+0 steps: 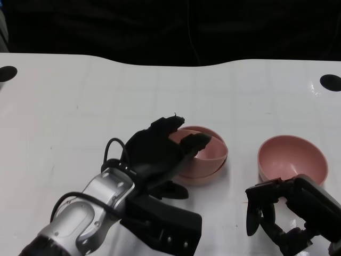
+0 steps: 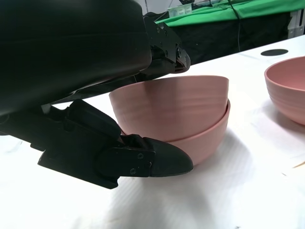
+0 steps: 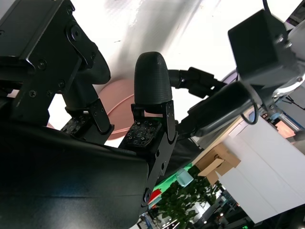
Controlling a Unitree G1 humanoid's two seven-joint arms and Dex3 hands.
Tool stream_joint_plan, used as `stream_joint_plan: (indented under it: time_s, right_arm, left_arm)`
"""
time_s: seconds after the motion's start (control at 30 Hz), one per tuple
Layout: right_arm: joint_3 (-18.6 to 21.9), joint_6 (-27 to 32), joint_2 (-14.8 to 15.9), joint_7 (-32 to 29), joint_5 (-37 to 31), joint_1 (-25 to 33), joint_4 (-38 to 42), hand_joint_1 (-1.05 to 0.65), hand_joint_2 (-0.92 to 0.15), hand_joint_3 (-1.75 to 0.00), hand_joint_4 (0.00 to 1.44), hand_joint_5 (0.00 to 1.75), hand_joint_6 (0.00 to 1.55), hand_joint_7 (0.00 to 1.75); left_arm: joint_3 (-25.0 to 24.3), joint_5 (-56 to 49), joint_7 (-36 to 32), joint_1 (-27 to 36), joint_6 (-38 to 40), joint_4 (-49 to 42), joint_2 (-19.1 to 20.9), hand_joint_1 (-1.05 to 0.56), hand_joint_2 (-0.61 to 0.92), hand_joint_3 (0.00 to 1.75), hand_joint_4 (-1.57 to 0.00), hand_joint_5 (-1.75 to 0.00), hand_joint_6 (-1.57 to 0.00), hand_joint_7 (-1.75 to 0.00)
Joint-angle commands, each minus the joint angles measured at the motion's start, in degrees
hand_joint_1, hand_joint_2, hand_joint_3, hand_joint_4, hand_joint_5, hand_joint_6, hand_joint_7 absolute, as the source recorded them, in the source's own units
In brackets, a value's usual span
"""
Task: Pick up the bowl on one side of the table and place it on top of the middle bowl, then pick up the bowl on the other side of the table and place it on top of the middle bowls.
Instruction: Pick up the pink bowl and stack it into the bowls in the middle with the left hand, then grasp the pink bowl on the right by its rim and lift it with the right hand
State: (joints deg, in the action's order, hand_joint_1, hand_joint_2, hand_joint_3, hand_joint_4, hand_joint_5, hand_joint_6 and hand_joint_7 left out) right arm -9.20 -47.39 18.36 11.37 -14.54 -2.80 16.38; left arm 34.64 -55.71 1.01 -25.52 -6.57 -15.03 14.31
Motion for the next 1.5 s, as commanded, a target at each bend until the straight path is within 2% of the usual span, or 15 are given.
stream_joint_plan:
  time_s: [0.03, 0.27, 0.3, 0.33, 0.37, 0.53, 0.83, 1.0, 1.13, 1.5]
  right_arm:
    - [0.1, -0.7, 0.4, -0.4, 0.0, -0.4, 0.5, 0.16, -0.14, -1.58, 0.96, 1.67, 0.92, 1.28]
    - [0.1, -0.8, 0.4, -0.4, 0.0, -0.5, 0.7, 0.17, -0.14, -1.58, 0.96, 1.67, 0.92, 1.28]
    - [0.1, -0.6, 0.5, -0.3, -0.1, -0.5, 0.5, 0.17, -0.14, -1.58, 0.96, 1.67, 0.92, 1.28]
    - [0.2, -0.6, 0.6, -0.3, -0.2, -0.5, 0.3, 0.15, -0.14, -1.58, 0.96, 1.67, 0.92, 1.27]
    - [0.2, -0.5, 0.7, -0.2, -0.2, -0.5, 0.2, 0.15, -0.14, -1.57, 0.96, 1.67, 0.92, 1.27]
    - [0.2, -0.1, 0.7, -0.2, -0.3, -0.5, 0.3, 0.13, -0.15, -1.55, 0.96, 1.67, 0.92, 1.26]
    - [0.2, -0.5, 0.7, -0.3, -0.3, -0.6, 0.4, 0.14, -0.14, -1.57, 0.96, 1.66, 0.93, 1.26]
    - [0.3, -1.0, 0.8, -0.4, -0.3, -0.7, 0.9, 0.15, -0.14, -1.56, 0.96, 1.67, 0.93, 1.26]
    - [0.3, -0.5, 0.7, -0.4, -0.3, -0.7, 0.6, 0.14, -0.15, -1.55, 0.96, 1.68, 0.94, 1.26]
    - [0.2, -0.8, 0.7, -0.3, -0.1, -0.7, 0.9, 0.15, -0.14, -1.59, 0.97, 1.64, 0.94, 1.25]
  left_arm:
    - [-1.1, 1.1, -0.9, 1.6, -0.2, 1.0, 1.3, -0.79, 0.92, 0.46, 0.0, -0.01, -0.08, 0.0]
    - [-1.2, 1.1, -0.8, 1.8, -0.2, 1.2, 1.3, -0.79, 0.92, 0.47, 0.0, -0.01, -0.07, 0.0]
    - [-1.9, 4.5, 1.9, 2.8, -1.4, 0.7, 1.7, -0.79, 0.92, 0.47, 0.0, -0.01, -0.07, 0.0]
    - [-2.4, 7.1, 4.1, 3.6, -2.2, 0.2, 2.1, -0.72, 0.92, 0.61, -0.01, -0.01, -0.04, -0.01]
    - [-2.8, 9.1, 5.6, 4.1, -2.8, -0.1, 2.3, -0.69, 0.92, 0.66, -0.01, -0.01, -0.03, -0.01]
    - [-3.0, 11.8, 7.9, 3.9, -4.0, -1.3, 3.0, -0.67, 0.92, 0.73, -0.01, -0.02, -0.03, -0.02]
    - [-3.2, 13.9, 9.0, 3.3, -5.7, -3.8, 2.9, -0.68, 0.92, 0.73, 0.0, 0.0, -0.02, -0.01]
    - [-4.6, 13.5, 4.3, 3.9, -8.5, -3.1, 3.1, -0.69, 0.92, 0.74, 0.0, 0.0, 0.0, 0.0]
    - [-6.7, 13.6, 1.5, 4.9, -10.6, 0.8, 4.4, -0.68, 0.92, 0.69, 0.0, 0.0, 0.0, 0.0]
    - [-10.4, 14.3, 3.5, 8.2, -9.8, 10.6, 6.6, -0.67, 0.92, 0.61, 0.0, 0.0, -0.01, 0.0]
